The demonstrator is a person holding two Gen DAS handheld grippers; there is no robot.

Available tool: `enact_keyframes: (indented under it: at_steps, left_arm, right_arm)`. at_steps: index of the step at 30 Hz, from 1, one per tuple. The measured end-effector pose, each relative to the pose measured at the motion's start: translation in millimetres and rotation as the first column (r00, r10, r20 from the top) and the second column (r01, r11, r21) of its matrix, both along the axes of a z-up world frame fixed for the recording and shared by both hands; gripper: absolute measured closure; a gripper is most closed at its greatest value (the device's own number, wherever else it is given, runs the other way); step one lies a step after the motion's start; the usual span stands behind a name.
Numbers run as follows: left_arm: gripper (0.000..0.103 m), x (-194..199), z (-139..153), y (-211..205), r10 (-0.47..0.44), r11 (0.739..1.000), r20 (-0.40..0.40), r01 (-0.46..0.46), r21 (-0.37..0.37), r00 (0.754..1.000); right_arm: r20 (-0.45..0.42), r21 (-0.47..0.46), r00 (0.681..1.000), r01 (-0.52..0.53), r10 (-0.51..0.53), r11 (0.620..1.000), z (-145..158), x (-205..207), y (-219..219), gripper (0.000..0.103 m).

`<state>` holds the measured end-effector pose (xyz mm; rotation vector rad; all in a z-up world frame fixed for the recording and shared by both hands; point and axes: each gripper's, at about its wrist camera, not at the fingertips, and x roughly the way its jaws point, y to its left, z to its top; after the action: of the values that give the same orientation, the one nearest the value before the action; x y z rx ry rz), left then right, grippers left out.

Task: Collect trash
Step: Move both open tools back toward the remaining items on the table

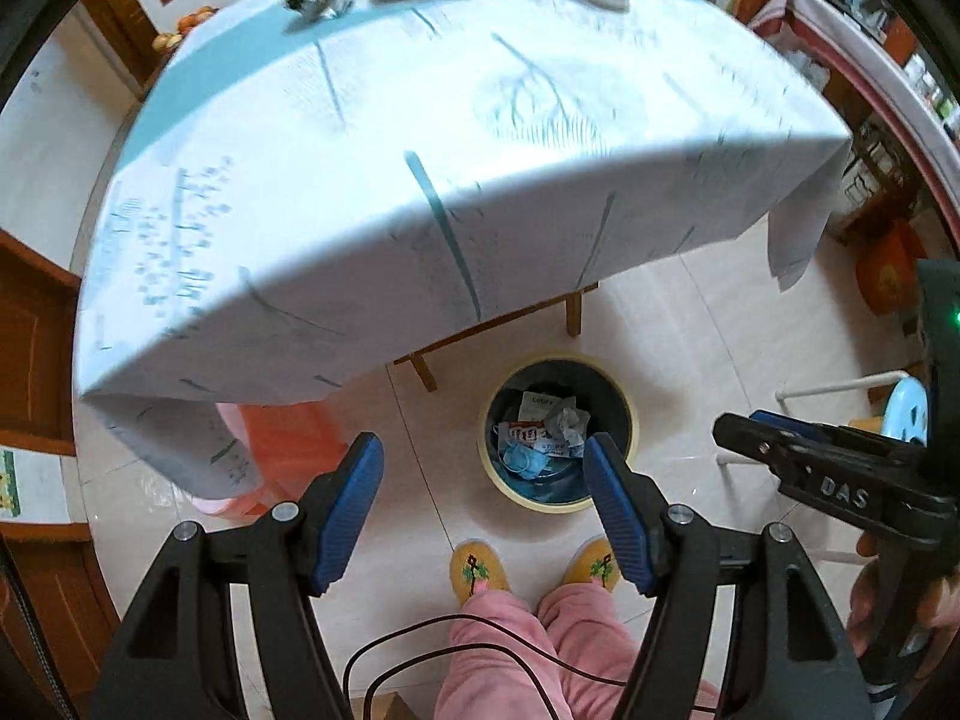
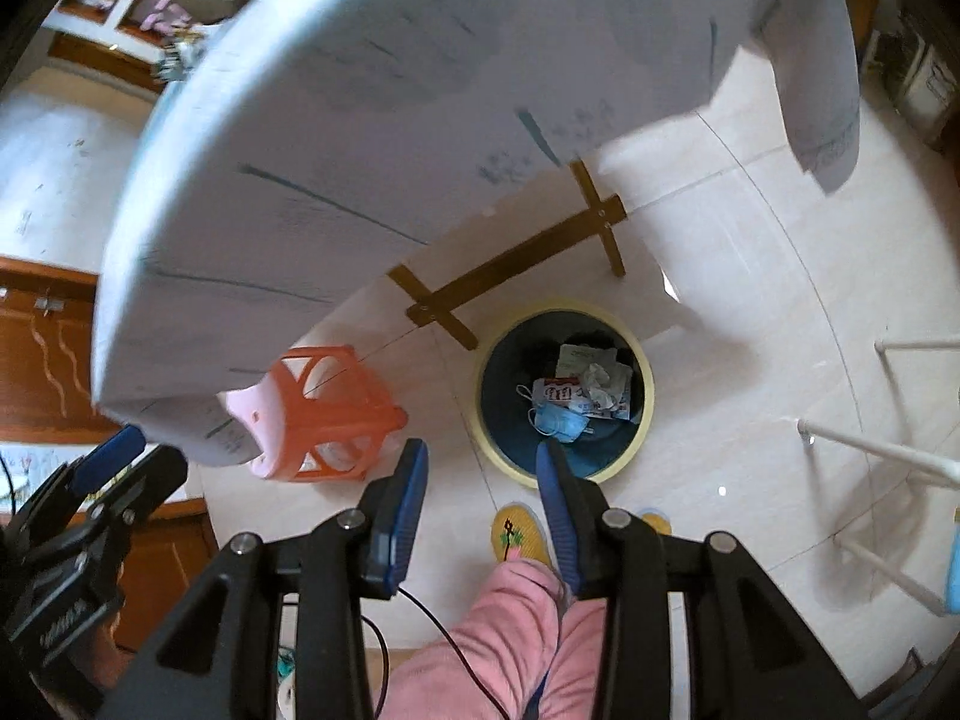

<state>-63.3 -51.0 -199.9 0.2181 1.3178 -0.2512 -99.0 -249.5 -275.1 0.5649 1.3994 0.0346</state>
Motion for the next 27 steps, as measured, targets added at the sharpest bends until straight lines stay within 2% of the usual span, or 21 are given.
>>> enact_keyframes:
  at_steps: [4, 8, 12, 16, 24, 27]
  left_arm:
    - [0.035, -3, 39, 5, 0.021, 1.000, 0.041, -0.021, -0.019, 0.999]
    - [0.035, -3, 77, 6, 0.034, 0.999, 0.103, -0.030, -0.033, 0.994]
    - [0.030, -1, 117, 9, 0.060, 0.998, 0.184, -0.053, -0.041, 0.981]
    - [0.030, 1, 152, 19, 0.116, 0.992, 0.261, -0.100, -0.076, 0.958]
    - [0.029, 25, 182, 45, 0.240, 0.969, 0.302, -0.208, -0.134, 0.923]
    - [0.029, 41, 187, 54, 0.268, 0.961, 0.307, -0.232, -0.149, 0.913]
  right_arm:
    - [0.040, -0.005, 0.997, -0.065, 0.065, 0.998, 44, -2, 3, 0.065]
    - [0.117, -0.022, 0.984, -0.130, 0.131, 0.991, 91, -2, 8, 0.065]
    - [0.200, -0.054, 0.961, -0.183, 0.190, 0.982, 130, -1, 13, 0.065]
    - [0.283, -0.110, 0.923, -0.238, 0.260, 0.965, 168, 8, 18, 0.065]
    - [0.363, -0.164, 0.866, -0.303, 0.343, 0.939, 212, 37, 27, 0.065]
    - [0.372, -0.163, 0.859, -0.312, 0.351, 0.936, 221, 52, 32, 0.065]
